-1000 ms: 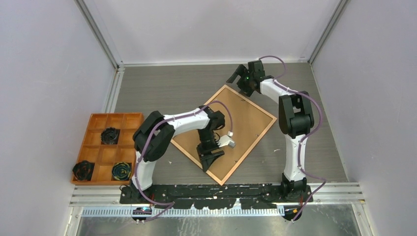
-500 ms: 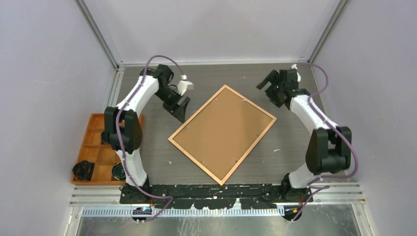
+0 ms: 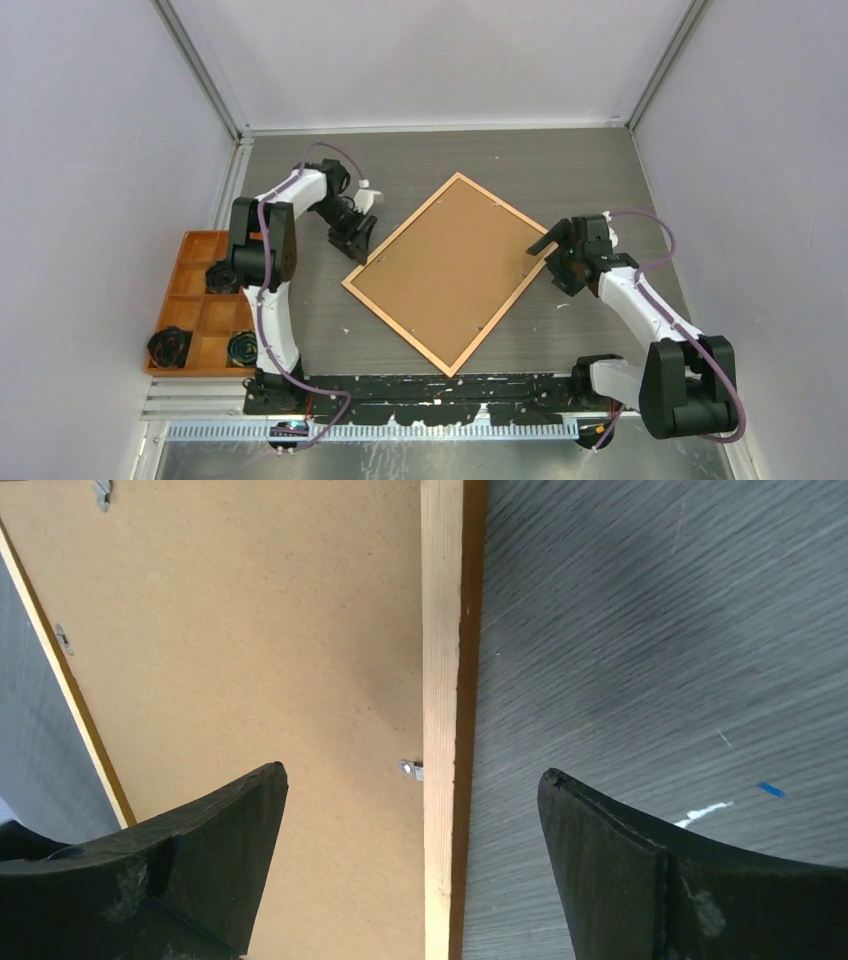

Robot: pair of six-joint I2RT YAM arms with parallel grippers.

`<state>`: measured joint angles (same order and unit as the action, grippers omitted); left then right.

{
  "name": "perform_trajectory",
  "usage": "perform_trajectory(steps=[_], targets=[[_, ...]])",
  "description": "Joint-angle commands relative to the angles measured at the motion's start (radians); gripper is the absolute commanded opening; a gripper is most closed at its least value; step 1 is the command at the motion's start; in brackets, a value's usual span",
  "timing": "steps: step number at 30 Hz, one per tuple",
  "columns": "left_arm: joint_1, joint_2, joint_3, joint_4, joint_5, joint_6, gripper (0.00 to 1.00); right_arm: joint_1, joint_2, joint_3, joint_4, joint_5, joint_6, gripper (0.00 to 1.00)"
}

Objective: Put the photo into the frame
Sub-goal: Adjust the photo frame at the center of the board, then install the photo frame at the center of the board.

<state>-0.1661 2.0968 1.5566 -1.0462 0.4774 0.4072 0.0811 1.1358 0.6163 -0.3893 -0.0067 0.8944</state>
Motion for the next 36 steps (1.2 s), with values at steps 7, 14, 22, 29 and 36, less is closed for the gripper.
perform_trajectory(steps=[7, 14, 22, 29, 36], targets=[[-0.092, -0.129, -0.247, -0.052, 0.138, 0.157, 0.49, -0.028, 0.262, 0.048, 0.310, -0.127, 0.069, 1.00], [-0.128, -0.165, -0.335, -0.189, 0.250, 0.314, 0.49, -0.061, 0.390, 0.144, 0.357, -0.184, 0.063, 1.00], [-0.120, -0.155, -0.248, -0.394, 0.361, 0.469, 0.52, -0.093, 0.391, 0.392, 0.166, -0.041, -0.034, 1.00], [-0.027, -0.077, -0.096, -0.311, 0.345, 0.336, 0.46, 0.111, 0.473, 0.571, 0.154, -0.070, -0.036, 0.88], [-0.018, 0.010, -0.102, -0.284, 0.375, 0.318, 0.43, 0.388, 0.519, 0.458, 0.384, -0.243, 0.112, 0.81]])
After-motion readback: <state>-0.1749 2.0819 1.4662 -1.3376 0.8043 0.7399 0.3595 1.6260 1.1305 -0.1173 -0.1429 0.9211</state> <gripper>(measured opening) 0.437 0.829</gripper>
